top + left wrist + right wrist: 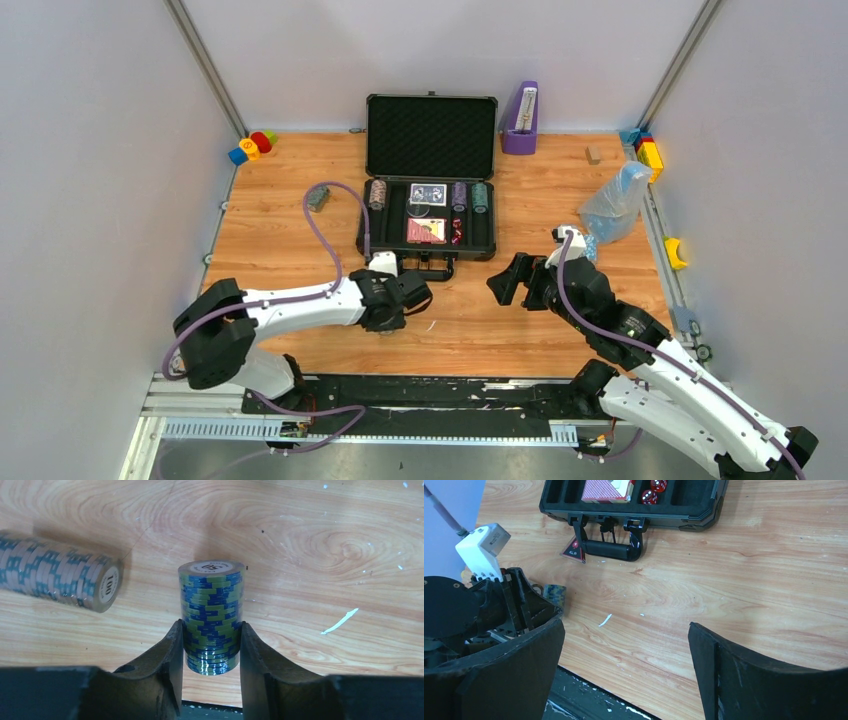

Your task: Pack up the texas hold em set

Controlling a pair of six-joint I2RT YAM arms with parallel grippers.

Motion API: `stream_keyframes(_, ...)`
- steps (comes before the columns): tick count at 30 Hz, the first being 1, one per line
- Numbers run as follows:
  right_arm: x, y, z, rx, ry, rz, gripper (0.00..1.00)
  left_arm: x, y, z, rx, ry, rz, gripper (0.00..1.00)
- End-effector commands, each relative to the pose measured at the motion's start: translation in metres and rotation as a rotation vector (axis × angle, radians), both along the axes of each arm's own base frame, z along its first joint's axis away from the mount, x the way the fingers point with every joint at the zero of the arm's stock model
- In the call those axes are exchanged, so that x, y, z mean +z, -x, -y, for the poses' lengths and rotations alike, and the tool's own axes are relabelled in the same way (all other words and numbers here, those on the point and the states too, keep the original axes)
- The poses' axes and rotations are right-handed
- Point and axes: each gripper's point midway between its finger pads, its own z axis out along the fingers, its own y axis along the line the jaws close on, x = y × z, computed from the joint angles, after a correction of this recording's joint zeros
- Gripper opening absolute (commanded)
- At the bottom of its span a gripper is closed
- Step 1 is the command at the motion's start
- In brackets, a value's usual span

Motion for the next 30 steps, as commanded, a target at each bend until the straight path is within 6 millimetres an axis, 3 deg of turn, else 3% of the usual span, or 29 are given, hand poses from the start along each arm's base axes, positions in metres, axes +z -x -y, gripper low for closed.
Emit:
stream_keyframes(1, 0.004, 0.0, -0.002, 0.01, -0.013, 0.011, 0.96, -0.002, -0.008, 0.012, -0.065, -0.032, 0.002, 0.46)
stream_keyframes(3, 0.004, 0.0, -0.003, 0.01, -0.017, 0.013, 0.96, -0.012, -0.007, 0.015, -0.082, -0.058, -0.028, 0.56)
stream_keyframes(6, 0.004, 0.0, -0.003, 0.012, -0.015, 0.012, 0.96, -0.023, -0.007, 0.02, -0.099, -0.091, -0.058, 0.59)
stream_keyframes(8, 0.004, 0.0, -0.002, 0.011, -0.014, 0.013, 0.95, -0.023, -0.009, 0.023, -0.112, -0.099, -0.064, 0.51)
stream_keyframes(9, 0.004, -0.001, -0.003, 0.011, -0.014, 0.014, 0.95, -0.022, -0.009, 0.023, -0.12, -0.108, -0.066, 0.41)
stream_keyframes(11, 0.004, -0.001, -0.002, 0.007, -0.01, 0.014, 0.96, -0.015, -0.013, 0.024, -0.129, -0.116, -0.052, 0.25)
stream_keyframes(15, 0.002, -0.002, -0.002, 0.003, -0.001, 0.009, 0.95, 0.013, -0.024, 0.022, -0.15, -0.133, 0.013, 0.17)
stream_keyframes(21, 0.0, -0.005, -0.004, 0.004, 0.012, 0.003, 0.95, 0.047, -0.053, 0.022, -0.227, -0.062, 0.092, 0.14)
stream_keyframes(24, -0.001, -0.007, -0.005, 0.004, 0.019, 0.001, 0.95, 0.063, -0.076, 0.009, -0.224, -0.057, 0.13, 0.13)
stream_keyframes(30, -0.003, -0.013, -0.007, -0.003, 0.044, -0.002, 0.95, 0.1, -0.125, 0.005, -0.245, 0.036, 0.226, 0.13)
